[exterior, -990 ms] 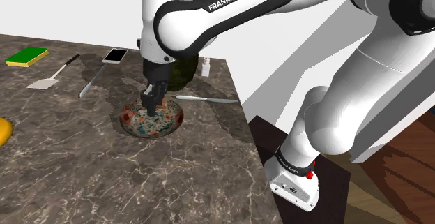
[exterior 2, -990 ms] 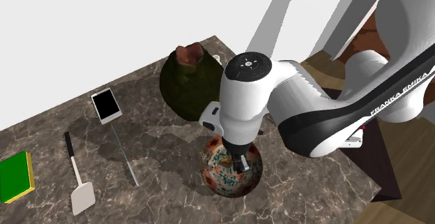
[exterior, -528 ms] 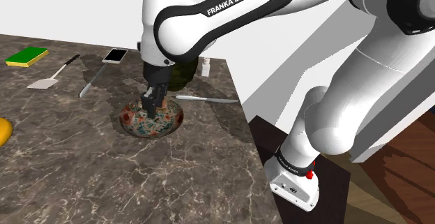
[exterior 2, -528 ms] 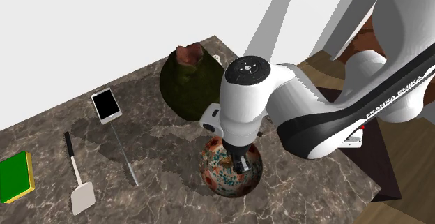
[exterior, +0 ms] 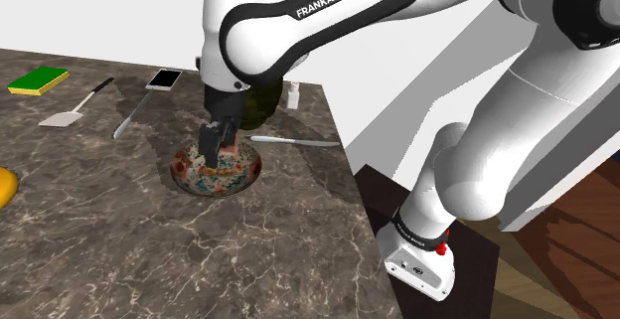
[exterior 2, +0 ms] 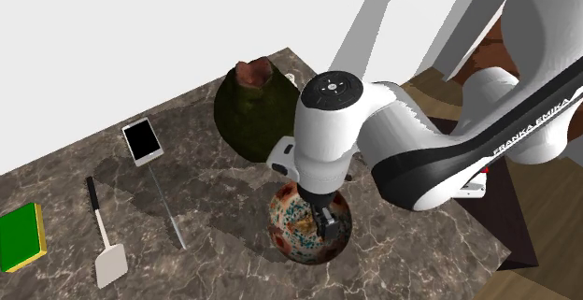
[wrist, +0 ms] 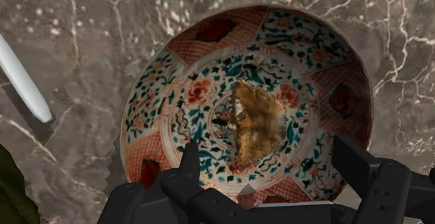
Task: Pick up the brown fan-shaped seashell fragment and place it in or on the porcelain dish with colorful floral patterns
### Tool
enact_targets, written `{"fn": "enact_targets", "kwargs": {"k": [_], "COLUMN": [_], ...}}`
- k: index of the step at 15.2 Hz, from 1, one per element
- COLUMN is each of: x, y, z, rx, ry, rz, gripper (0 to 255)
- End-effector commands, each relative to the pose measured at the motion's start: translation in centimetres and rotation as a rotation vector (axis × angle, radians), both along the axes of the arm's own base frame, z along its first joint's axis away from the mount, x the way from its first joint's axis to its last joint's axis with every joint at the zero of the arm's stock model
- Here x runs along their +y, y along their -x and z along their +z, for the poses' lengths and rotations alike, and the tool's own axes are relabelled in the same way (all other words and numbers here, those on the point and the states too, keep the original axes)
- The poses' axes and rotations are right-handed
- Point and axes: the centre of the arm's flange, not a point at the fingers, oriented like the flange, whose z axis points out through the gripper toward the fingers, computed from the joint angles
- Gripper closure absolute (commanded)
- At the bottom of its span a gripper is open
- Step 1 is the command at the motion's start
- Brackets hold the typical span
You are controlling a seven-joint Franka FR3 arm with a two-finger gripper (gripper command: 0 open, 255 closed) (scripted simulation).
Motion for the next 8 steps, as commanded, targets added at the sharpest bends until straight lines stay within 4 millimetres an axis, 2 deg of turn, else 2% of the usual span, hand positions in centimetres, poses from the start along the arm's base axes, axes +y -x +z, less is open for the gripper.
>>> {"fn": "enact_targets", "kwargs": {"k": [1,3,8], "x": [-0.3,-0.6,-0.6], "y": [0.0,-0.1,-0.1], "z": [2.1,4.4,4.4], "rx": [0.0,0.0,0.0], "ry": [0.0,0.0,0.0], "rz": [0.0,0.0,0.0], "gripper": [0,0,0]}}
